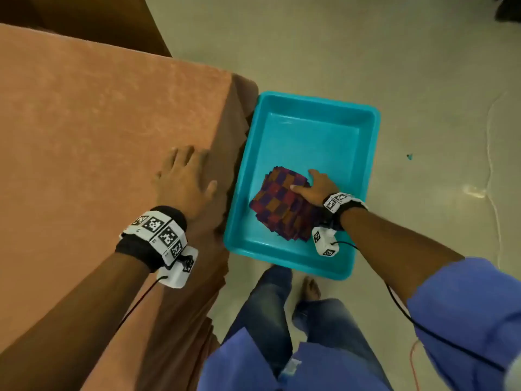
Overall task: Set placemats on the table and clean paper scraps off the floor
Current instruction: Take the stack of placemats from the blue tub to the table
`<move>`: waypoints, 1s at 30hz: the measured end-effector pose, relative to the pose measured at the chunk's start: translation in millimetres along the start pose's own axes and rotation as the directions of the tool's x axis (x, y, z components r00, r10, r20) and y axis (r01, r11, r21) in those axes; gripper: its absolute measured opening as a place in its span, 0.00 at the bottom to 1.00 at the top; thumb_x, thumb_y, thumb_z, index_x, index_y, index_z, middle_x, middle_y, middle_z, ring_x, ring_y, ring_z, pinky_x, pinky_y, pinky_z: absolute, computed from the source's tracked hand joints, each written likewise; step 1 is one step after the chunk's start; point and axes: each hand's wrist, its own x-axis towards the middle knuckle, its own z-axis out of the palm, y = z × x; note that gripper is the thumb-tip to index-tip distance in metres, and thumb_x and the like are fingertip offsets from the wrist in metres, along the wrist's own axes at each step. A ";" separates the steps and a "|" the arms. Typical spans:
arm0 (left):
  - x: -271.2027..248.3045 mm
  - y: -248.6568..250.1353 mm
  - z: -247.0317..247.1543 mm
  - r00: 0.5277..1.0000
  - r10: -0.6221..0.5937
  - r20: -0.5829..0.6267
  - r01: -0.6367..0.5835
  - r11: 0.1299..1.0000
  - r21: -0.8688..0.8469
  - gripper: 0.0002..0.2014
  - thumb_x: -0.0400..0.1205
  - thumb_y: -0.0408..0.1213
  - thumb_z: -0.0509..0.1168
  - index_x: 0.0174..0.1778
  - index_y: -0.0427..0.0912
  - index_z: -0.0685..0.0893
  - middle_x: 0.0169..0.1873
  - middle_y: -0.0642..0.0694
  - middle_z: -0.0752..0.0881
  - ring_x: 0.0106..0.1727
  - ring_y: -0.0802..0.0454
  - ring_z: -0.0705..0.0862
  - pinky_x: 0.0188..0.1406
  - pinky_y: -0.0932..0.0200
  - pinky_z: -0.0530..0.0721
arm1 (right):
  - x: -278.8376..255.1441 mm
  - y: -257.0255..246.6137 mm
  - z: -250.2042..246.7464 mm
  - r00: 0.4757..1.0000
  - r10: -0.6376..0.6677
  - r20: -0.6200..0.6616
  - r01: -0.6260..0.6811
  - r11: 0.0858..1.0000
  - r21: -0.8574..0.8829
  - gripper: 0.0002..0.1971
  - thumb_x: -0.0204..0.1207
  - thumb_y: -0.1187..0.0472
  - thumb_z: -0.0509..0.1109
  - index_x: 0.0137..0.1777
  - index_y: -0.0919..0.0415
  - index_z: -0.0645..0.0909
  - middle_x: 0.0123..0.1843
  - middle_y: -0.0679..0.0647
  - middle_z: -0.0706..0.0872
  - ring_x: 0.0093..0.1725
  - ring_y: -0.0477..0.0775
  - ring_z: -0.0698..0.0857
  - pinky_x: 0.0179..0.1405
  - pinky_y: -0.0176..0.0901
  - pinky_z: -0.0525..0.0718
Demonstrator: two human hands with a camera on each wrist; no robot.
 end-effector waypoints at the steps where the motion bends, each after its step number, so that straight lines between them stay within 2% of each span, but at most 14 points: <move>1: 8.2 -4.4 1.4 1.000 -0.007 0.010 0.007 1.000 -0.013 0.32 0.76 0.49 0.68 0.76 0.52 0.67 0.78 0.43 0.66 0.79 0.36 0.63 0.70 0.29 0.70 | 12.4 -4.9 2.1 0.999 0.027 0.032 -0.029 0.999 0.040 0.51 0.67 0.29 0.71 0.84 0.55 0.59 0.81 0.63 0.68 0.77 0.67 0.71 0.77 0.60 0.69; 3: 14.9 -5.5 4.0 1.000 -0.008 -0.025 0.008 1.000 -0.006 0.32 0.76 0.45 0.68 0.77 0.53 0.67 0.79 0.44 0.66 0.77 0.35 0.65 0.69 0.29 0.71 | 24.3 -4.0 5.3 0.992 0.098 0.084 -0.096 0.995 -0.021 0.54 0.61 0.25 0.73 0.83 0.53 0.60 0.80 0.62 0.69 0.76 0.68 0.72 0.76 0.62 0.70; 6: 19.2 -8.2 8.4 0.997 0.008 -0.070 -0.008 1.000 0.003 0.30 0.77 0.39 0.67 0.77 0.52 0.70 0.78 0.44 0.69 0.75 0.34 0.69 0.68 0.31 0.73 | 37.2 4.5 18.5 0.989 0.126 0.077 -0.110 0.975 -0.191 0.57 0.48 0.22 0.73 0.78 0.49 0.65 0.72 0.61 0.75 0.70 0.70 0.76 0.69 0.67 0.74; 8: 19.4 -13.8 8.0 0.996 0.034 -0.080 -0.033 0.999 0.006 0.30 0.77 0.38 0.68 0.77 0.52 0.71 0.77 0.43 0.70 0.74 0.34 0.70 0.68 0.31 0.74 | 40.3 8.3 19.7 0.985 0.134 0.107 -0.116 0.981 -0.158 0.56 0.43 0.24 0.76 0.71 0.52 0.68 0.65 0.58 0.81 0.63 0.66 0.82 0.62 0.62 0.79; 9: 21.8 -16.6 9.9 0.996 0.043 -0.073 -0.042 0.999 0.017 0.30 0.77 0.38 0.68 0.77 0.52 0.71 0.77 0.43 0.70 0.74 0.34 0.71 0.68 0.31 0.74 | 42.0 8.7 16.4 0.976 0.155 0.150 -0.137 0.983 -0.125 0.51 0.45 0.28 0.79 0.66 0.55 0.71 0.61 0.56 0.83 0.57 0.63 0.84 0.56 0.55 0.81; 11: 22.7 -18.7 11.5 0.997 0.045 -0.058 -0.042 0.998 0.039 0.31 0.77 0.38 0.68 0.77 0.53 0.70 0.78 0.43 0.69 0.75 0.35 0.71 0.68 0.32 0.74 | 42.8 5.7 9.6 0.951 0.178 0.252 -0.159 0.983 -0.092 0.32 0.54 0.39 0.84 0.50 0.60 0.80 0.50 0.55 0.86 0.43 0.56 0.84 0.37 0.43 0.78; 12: 22.1 -17.0 11.5 0.997 0.045 -0.055 -0.043 0.998 0.046 0.31 0.77 0.39 0.68 0.78 0.53 0.70 0.78 0.43 0.69 0.76 0.35 0.70 0.68 0.32 0.74 | 43.2 4.3 7.9 0.943 0.173 0.284 -0.154 0.984 -0.087 0.25 0.57 0.43 0.85 0.42 0.59 0.81 0.46 0.55 0.86 0.38 0.54 0.83 0.31 0.41 0.75; 13: 21.3 -14.9 11.3 0.998 0.036 -0.057 -0.033 0.998 0.050 0.31 0.77 0.38 0.68 0.78 0.53 0.70 0.78 0.43 0.69 0.76 0.35 0.70 0.68 0.31 0.74 | 40.8 1.7 5.1 0.940 0.164 0.299 -0.146 0.986 -0.082 0.21 0.58 0.44 0.85 0.38 0.57 0.81 0.43 0.55 0.86 0.37 0.54 0.83 0.30 0.41 0.75; 15: 19.2 -10.0 9.4 0.997 0.007 -0.073 -0.006 1.000 0.019 0.31 0.77 0.37 0.69 0.77 0.52 0.71 0.78 0.43 0.69 0.75 0.33 0.69 0.66 0.30 0.75 | 37.0 -2.5 2.1 0.946 0.119 0.300 -0.098 0.992 -0.085 0.19 0.59 0.47 0.84 0.43 0.56 0.84 0.45 0.54 0.88 0.43 0.56 0.85 0.39 0.42 0.79; 17: 17.4 -6.6 7.0 0.997 -0.012 -0.079 0.011 1.000 -0.012 0.31 0.77 0.35 0.69 0.77 0.51 0.72 0.79 0.42 0.69 0.74 0.32 0.69 0.66 0.28 0.74 | 29.0 -5.7 0.2 0.954 0.061 0.295 -0.035 0.995 -0.094 0.21 0.61 0.49 0.83 0.52 0.54 0.83 0.49 0.52 0.87 0.50 0.57 0.86 0.45 0.42 0.79; 21: 12.8 -4.7 2.8 0.999 -0.015 -0.050 0.013 0.999 -0.034 0.31 0.77 0.36 0.68 0.78 0.51 0.71 0.80 0.42 0.67 0.76 0.33 0.65 0.68 0.28 0.72 | -1.7 -11.8 -5.5 0.972 -0.087 0.218 0.131 0.972 -0.197 0.20 0.62 0.48 0.80 0.48 0.49 0.75 0.47 0.52 0.85 0.47 0.57 0.83 0.42 0.44 0.74; 24: 2.6 -6.1 3.8 1.000 -0.007 -0.023 0.006 0.999 -0.038 0.32 0.78 0.40 0.68 0.79 0.49 0.68 0.81 0.43 0.65 0.77 0.34 0.65 0.70 0.30 0.70 | -32.2 -15.0 -11.1 0.976 -0.177 0.126 0.205 0.942 -0.266 0.19 0.63 0.47 0.79 0.46 0.47 0.72 0.44 0.52 0.85 0.43 0.58 0.83 0.39 0.45 0.74; 27: -24.0 -9.0 10.8 0.999 -0.036 0.010 0.037 0.996 -0.085 0.31 0.78 0.45 0.67 0.79 0.45 0.70 0.80 0.41 0.66 0.76 0.33 0.67 0.73 0.34 0.70 | -68.2 -16.0 -15.2 0.958 -0.286 0.020 0.276 0.905 -0.323 0.18 0.65 0.47 0.76 0.48 0.45 0.71 0.40 0.52 0.83 0.40 0.60 0.83 0.36 0.45 0.74; 30: -74.0 -16.7 22.9 0.992 -0.120 0.030 0.122 0.985 -0.121 0.30 0.79 0.45 0.67 0.77 0.40 0.72 0.79 0.38 0.69 0.75 0.32 0.70 0.74 0.39 0.69 | -105.6 -15.0 -20.0 0.925 -0.380 -0.027 0.351 0.878 -0.326 0.16 0.67 0.45 0.73 0.46 0.45 0.69 0.37 0.50 0.83 0.37 0.60 0.83 0.34 0.45 0.76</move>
